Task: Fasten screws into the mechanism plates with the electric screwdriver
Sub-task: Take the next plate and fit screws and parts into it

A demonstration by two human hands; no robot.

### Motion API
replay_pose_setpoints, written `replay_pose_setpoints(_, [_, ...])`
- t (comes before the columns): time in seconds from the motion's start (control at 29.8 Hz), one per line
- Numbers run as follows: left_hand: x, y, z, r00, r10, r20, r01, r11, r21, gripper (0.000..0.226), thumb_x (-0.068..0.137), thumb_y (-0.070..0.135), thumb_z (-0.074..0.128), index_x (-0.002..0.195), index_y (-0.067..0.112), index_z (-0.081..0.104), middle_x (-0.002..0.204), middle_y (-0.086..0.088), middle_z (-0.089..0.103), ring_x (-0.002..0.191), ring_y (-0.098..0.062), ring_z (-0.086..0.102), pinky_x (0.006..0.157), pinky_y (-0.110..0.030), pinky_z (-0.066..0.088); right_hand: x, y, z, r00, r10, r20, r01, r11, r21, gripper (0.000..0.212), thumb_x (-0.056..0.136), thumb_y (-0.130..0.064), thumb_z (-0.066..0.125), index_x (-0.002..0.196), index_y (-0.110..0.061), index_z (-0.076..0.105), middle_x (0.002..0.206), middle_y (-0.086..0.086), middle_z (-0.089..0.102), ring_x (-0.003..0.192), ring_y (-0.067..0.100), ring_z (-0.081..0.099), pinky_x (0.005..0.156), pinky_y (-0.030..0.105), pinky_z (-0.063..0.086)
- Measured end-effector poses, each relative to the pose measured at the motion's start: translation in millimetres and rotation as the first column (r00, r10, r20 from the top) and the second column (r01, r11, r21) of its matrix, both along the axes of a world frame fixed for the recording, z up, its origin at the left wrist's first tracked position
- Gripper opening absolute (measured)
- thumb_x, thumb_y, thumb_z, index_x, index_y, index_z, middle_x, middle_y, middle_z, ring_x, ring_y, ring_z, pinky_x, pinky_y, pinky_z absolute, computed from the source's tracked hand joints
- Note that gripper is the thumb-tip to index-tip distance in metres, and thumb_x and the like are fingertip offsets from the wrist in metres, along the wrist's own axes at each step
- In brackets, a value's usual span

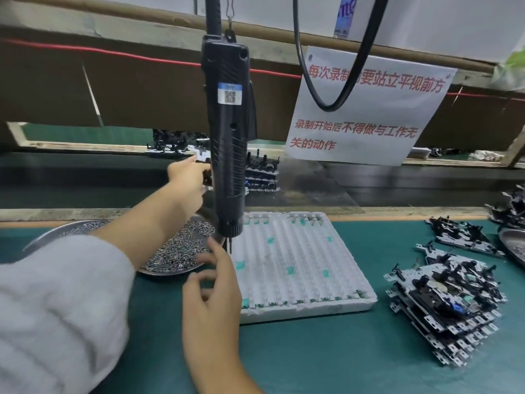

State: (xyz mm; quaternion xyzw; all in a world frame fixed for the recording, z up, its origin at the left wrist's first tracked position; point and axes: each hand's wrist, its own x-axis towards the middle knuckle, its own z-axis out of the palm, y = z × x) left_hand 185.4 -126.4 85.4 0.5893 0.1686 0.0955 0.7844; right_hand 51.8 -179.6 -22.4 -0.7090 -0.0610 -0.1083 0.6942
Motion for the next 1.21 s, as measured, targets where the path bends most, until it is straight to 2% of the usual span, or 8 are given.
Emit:
replay_pose_setpoints(0.07, [-6.6, 16.9, -1.4, 0.999, 0.026, -0.034, -0.028, 0.997, -0.071, 0.039, 0.091, -0.004, 0.054, 0.130, 0.003, 0.052, 0.118, -0.017, 0.060, 0.098, -0.022, 0.058, 0.086, -0.033, 0.051, 0.7, -1.7, 0.7, 1.000, -0.021, 0.019, 0.021, 1.000, -0.008, 0.047, 0.093, -0.012, 0.048, 0.118, -0.051, 0.044, 0.104, -0.033, 0.049, 0.083, 0.003, 0.053, 0.072, 0.019, 0.047])
replay_pose_setpoints(0.27, [-95.5, 84.4, -11.9, 0.995, -0.059, -0.087, 0.050, 0.994, -0.096, 0.039, 0.092, -0.004, 0.050, 0.128, 0.009, 0.050, 0.092, -0.006, 0.062, 0.071, -0.013, 0.061, 0.054, -0.023, 0.055, -8.9, -5.9, 5.7, 0.901, -0.086, 0.426, 0.215, 0.941, -0.263, 0.036, 0.094, -0.025, 0.049, 0.130, -0.021, 0.054, 0.124, -0.008, 0.049, 0.118, 0.002, 0.043, 0.101, 0.014, 0.033])
replay_pose_setpoints(0.4, [-160.6, 104.6, -30.3, 0.978, -0.150, -0.143, 0.128, 0.980, -0.155, 0.032, 0.089, -0.006, 0.049, 0.119, 0.003, 0.056, 0.090, -0.013, 0.070, 0.062, -0.014, 0.068, 0.049, -0.019, 0.055, -15.5, -6.6, 5.2, 0.706, 0.190, 0.682, 0.234, 0.847, -0.478, 0.039, 0.088, -0.032, 0.061, 0.121, -0.010, 0.064, 0.118, 0.007, 0.059, 0.110, 0.020, 0.053, 0.097, 0.032, 0.042])
replay_pose_setpoints(0.7, [-216.1, 130.8, -70.2, 0.960, -0.174, -0.219, 0.198, 0.976, 0.093, 0.020, 0.094, 0.003, 0.050, 0.108, 0.001, 0.065, 0.099, -0.014, 0.072, 0.088, -0.022, 0.070, 0.069, -0.026, 0.059, -27.4, -1.2, -12.0, 0.615, 0.618, 0.491, 0.005, 0.619, -0.785, 0.026, 0.086, -0.030, 0.068, 0.102, -0.009, 0.071, 0.101, 0.006, 0.066, 0.089, 0.026, 0.060, 0.078, 0.040, 0.048])
replay_pose_setpoints(0.77, [-216.0, 149.6, -76.9, 0.973, -0.054, -0.225, 0.152, 0.884, 0.443, 0.019, 0.094, 0.008, 0.055, 0.108, 0.012, 0.066, 0.101, -0.005, 0.073, 0.094, -0.016, 0.067, 0.071, -0.028, 0.056, -27.3, -0.9, -13.6, 0.617, 0.635, 0.465, 0.021, 0.578, -0.816, 0.023, 0.085, -0.029, 0.070, 0.099, -0.011, 0.072, 0.097, 0.003, 0.067, 0.086, 0.026, 0.060, 0.074, 0.040, 0.049])
replay_pose_setpoints(0.84, [-216.5, 170.7, -84.4, 0.986, 0.054, -0.160, 0.102, 0.566, 0.818, 0.018, 0.091, 0.020, 0.062, 0.108, 0.025, 0.066, 0.107, 0.005, 0.067, 0.097, -0.011, 0.060, 0.076, -0.029, 0.045, -27.3, -0.1, -15.0, 0.620, 0.646, 0.446, 0.038, 0.543, -0.839, 0.020, 0.084, -0.027, 0.071, 0.096, -0.011, 0.073, 0.094, 0.002, 0.067, 0.084, 0.026, 0.059, 0.072, 0.038, 0.050])
replay_pose_setpoints(0.94, [-217.7, 187.1, -94.4, 0.974, 0.048, -0.221, 0.209, 0.183, 0.961, 0.032, 0.085, 0.039, 0.065, 0.116, 0.033, 0.062, 0.113, 0.004, 0.055, 0.108, -0.017, 0.051, 0.091, -0.036, 0.041, -23.3, -0.8, -15.2, 0.638, 0.627, 0.447, 0.075, 0.527, -0.846, 0.016, 0.084, -0.023, 0.070, 0.094, -0.011, 0.072, 0.095, 0.000, 0.068, 0.086, 0.024, 0.061, 0.076, 0.036, 0.050])
replay_pose_setpoints(1.21, [-216.0, 181.5, -95.2, 0.992, -0.096, -0.077, 0.092, 0.167, 0.982, 0.014, 0.084, 0.026, 0.069, 0.098, 0.026, 0.072, 0.090, 0.012, 0.061, 0.090, -0.018, 0.060, 0.086, -0.039, 0.044, -19.1, 1.6, -14.5, 0.775, 0.427, 0.466, 0.032, 0.710, -0.704, 0.021, 0.085, -0.024, 0.067, 0.098, -0.009, 0.074, 0.100, -0.001, 0.070, 0.097, 0.017, 0.062, 0.088, 0.034, 0.046])
